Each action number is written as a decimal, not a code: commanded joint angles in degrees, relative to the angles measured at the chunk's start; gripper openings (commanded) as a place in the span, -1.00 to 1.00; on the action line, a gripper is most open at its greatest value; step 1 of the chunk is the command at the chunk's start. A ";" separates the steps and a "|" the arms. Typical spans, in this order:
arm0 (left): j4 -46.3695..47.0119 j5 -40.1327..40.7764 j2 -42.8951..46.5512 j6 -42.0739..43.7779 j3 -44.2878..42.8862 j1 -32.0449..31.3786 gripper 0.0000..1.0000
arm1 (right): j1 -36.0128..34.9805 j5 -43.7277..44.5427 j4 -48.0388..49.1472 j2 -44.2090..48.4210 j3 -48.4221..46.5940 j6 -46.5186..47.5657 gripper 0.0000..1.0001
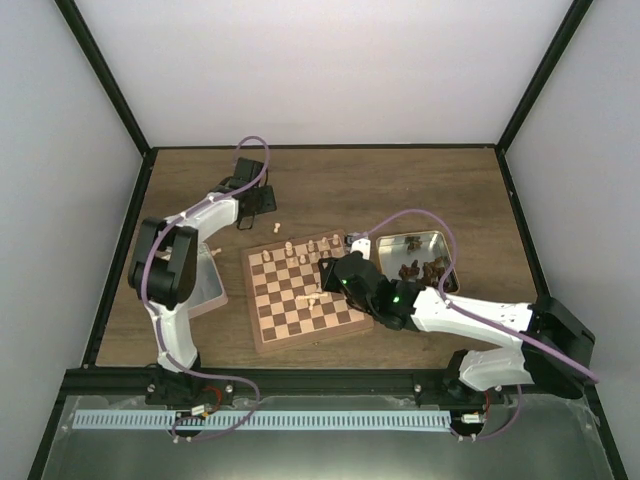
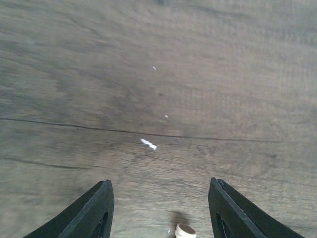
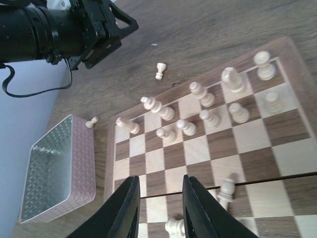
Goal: Set up the chess pieces on the board
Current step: Pick up the chess piece at the center of the board.
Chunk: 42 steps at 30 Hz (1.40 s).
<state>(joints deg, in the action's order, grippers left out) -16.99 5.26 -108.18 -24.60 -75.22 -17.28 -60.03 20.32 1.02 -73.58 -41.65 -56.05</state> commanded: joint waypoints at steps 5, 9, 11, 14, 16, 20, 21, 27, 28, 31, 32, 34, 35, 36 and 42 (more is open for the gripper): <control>-6.11 -8.67 -6.52 5.63 -4.28 -1.18 0.10 | 2.42 3.60 -2.64 3.59 1.76 1.63 -0.48; -7.86 -9.42 -7.79 6.89 -5.12 -1.53 0.12 | 2.80 3.20 -2.60 3.59 2.04 1.85 -0.47; -8.49 -8.71 -7.86 6.93 -5.28 -1.52 0.12 | 2.92 2.86 -2.58 3.56 2.22 1.83 -0.47; -9.41 -6.13 -7.10 6.45 -5.11 -1.53 0.11 | 3.07 2.46 -2.44 3.60 2.37 2.11 -0.47; -9.71 -6.06 -6.52 6.66 -4.98 -1.53 0.09 | 3.20 2.30 -2.43 3.74 2.49 2.25 -0.47; -10.52 -4.90 -5.20 6.50 -4.68 -1.38 0.09 | 3.37 2.14 -2.29 4.02 2.77 2.56 -0.47; -10.78 -4.71 -5.07 6.43 -4.67 -1.31 0.09 | 3.34 2.06 -2.22 4.02 2.76 2.70 -0.47; -13.42 4.06 -3.07 2.86 -3.86 -0.46 0.09 | 3.52 1.60 -2.10 4.33 3.07 2.97 -0.47; -14.45 6.14 -2.94 1.37 -3.67 0.20 0.09 | 3.54 1.63 -2.11 4.47 3.20 3.02 -0.47; -16.86 10.83 -2.38 -2.29 -2.23 2.14 0.08 | 3.60 1.61 -1.84 4.95 3.64 3.07 -0.47; -16.92 12.12 -1.84 -3.51 -1.11 2.62 0.07 | 3.68 1.55 -1.74 5.14 3.83 3.05 -0.46; -16.77 14.06 -0.43 -4.98 1.27 3.53 0.04 | 3.69 1.41 -1.64 5.48 4.15 2.97 -0.46; -16.76 14.98 0.33 -5.89 2.52 3.90 0.01 | 3.79 1.37 -1.69 5.59 4.32 3.01 -0.47; -16.75 15.54 1.05 -6.47 3.62 4.22 -0.01 | 3.83 1.35 -1.57 5.81 4.42 3.05 -0.46; -17.74 19.73 3.48 -7.30 6.96 5.06 -0.08 | 3.91 0.64 -1.12 6.06 4.79 3.41 -0.46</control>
<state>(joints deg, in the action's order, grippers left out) -33.47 20.40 -107.09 -30.13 -69.30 -12.34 -56.69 20.58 -0.84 -68.71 -37.21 -53.45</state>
